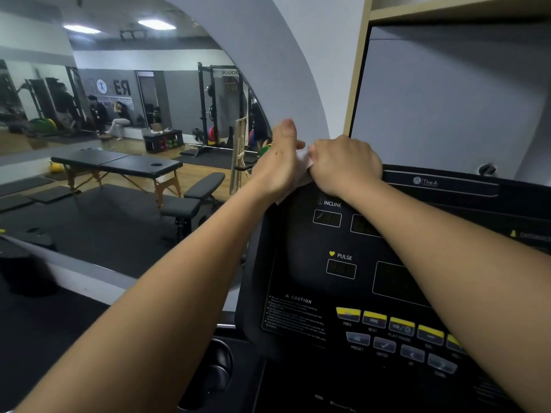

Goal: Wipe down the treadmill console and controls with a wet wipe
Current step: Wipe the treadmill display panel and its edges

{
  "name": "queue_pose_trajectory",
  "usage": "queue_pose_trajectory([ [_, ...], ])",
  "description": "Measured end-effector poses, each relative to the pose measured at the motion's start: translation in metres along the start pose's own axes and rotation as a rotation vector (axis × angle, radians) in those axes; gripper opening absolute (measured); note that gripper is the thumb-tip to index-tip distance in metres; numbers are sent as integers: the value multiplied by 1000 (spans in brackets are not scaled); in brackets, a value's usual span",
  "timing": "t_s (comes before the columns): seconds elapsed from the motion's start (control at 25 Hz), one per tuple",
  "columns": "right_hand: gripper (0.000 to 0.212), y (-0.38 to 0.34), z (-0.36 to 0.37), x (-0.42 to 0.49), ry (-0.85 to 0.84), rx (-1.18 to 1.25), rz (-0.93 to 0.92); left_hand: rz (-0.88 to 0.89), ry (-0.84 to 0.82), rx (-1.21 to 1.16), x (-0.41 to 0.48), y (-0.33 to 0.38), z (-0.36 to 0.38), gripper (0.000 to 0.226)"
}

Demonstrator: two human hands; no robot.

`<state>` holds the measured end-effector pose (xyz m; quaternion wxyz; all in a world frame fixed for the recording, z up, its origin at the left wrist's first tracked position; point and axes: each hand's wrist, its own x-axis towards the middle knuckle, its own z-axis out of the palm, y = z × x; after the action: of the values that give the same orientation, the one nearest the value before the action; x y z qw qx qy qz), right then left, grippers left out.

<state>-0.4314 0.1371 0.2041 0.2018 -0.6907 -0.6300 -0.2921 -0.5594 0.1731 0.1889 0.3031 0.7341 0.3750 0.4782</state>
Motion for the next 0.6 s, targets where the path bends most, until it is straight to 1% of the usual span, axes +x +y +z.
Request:
queue_pose_trajectory([
  [0.08,41,-1,1,1,18,13,16,22,115,39,-10,-21,4,42],
  [0.12,42,-1,1,1,26,17,18,4,158,23,-18,-35,6,32],
  [0.16,42,-2,2,0,31,17,13,-28,170,-19,-30,-50,7,26],
  [0.24,43,-2,3,-1,33,18,8,-110,160,-90,-59,-75,8,29],
  [0.32,44,-3,3,-1,24,15,15,-170,146,-57,-86,-92,8,36],
  [0.44,43,-4,1,-1,3,-2,2,-117,161,33,-83,-86,8,37],
  [0.52,39,-4,0,-2,5,2,-3,-57,187,97,-54,-62,4,34],
  [0.6,39,-3,-1,-1,13,-1,1,-23,189,167,-18,-37,2,36],
])
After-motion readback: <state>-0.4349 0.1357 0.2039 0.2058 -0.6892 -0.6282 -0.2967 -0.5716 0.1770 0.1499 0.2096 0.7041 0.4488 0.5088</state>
